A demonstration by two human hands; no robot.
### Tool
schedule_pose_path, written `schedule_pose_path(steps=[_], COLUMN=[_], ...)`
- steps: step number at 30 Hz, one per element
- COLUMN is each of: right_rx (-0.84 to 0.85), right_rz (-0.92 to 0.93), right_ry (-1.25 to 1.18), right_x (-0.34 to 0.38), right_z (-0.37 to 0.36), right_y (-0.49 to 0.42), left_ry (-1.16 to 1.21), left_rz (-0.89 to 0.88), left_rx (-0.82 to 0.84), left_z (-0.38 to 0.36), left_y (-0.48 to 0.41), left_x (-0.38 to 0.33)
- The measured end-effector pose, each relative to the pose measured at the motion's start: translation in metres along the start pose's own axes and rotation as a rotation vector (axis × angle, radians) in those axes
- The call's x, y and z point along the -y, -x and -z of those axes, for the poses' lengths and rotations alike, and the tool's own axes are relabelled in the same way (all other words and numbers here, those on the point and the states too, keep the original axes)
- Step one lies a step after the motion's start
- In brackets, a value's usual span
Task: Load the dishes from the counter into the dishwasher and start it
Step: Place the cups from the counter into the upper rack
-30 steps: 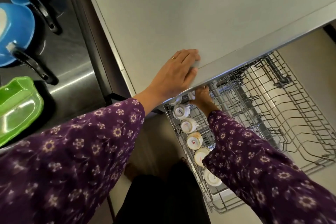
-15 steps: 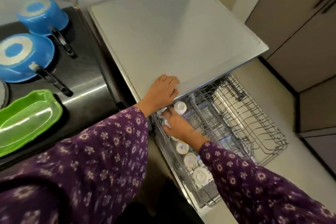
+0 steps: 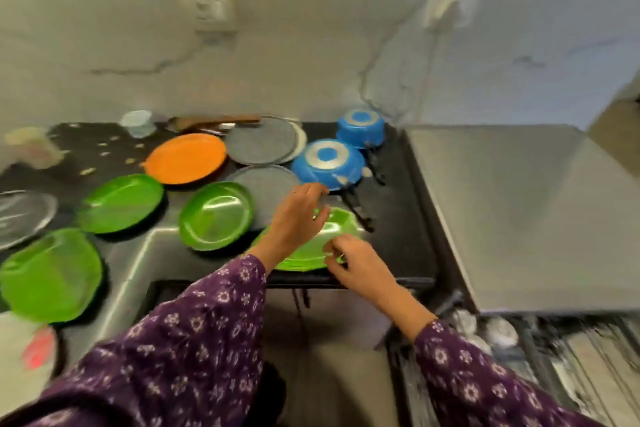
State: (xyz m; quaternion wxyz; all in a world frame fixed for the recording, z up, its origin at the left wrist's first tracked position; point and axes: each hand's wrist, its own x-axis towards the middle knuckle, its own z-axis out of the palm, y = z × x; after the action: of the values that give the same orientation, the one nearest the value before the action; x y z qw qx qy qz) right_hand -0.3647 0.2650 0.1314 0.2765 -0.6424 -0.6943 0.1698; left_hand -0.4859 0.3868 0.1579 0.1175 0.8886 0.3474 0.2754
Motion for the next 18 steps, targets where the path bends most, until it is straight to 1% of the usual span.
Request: schedule_pose_path(steps=[3, 6, 10, 14, 16, 18], right_rx=[-0.013, 0.033, 0.082, 0.205, 0.302, 0.404], right_rz=[0.06, 0.154, 0.212, 0.263, 0.294, 0.325], right_ry=[-0.036, -0.045, -0.031, 0.024, 0.058, 0.12], right_x=[0.047, 0.091, 0.134, 0.175, 0.193, 0.204], right_z=[-0.028, -0.065, -0.113, -0.162, -0.186, -0.207], right_y=[-0.057, -0.109, -0.168, -0.213, -0.23, -0.242], left_ry=[-0.071, -0.11, -0.157, -0.191, -0.198, -0.202], left_rz=[0.11, 0.239, 0.393, 0.528, 0.611, 0.655], left_rx=[-0.046, -0.093, -0.147, -0.154, -0.162, -0.163], left_z=[0.055, 0.102, 0.152, 0.19, 0.204, 0.213], left_y=[0.014, 0.032, 0.057, 0.079, 0.088, 0.093], left_x=[0.068, 0.132, 0.195, 0.256, 0.282, 0.304])
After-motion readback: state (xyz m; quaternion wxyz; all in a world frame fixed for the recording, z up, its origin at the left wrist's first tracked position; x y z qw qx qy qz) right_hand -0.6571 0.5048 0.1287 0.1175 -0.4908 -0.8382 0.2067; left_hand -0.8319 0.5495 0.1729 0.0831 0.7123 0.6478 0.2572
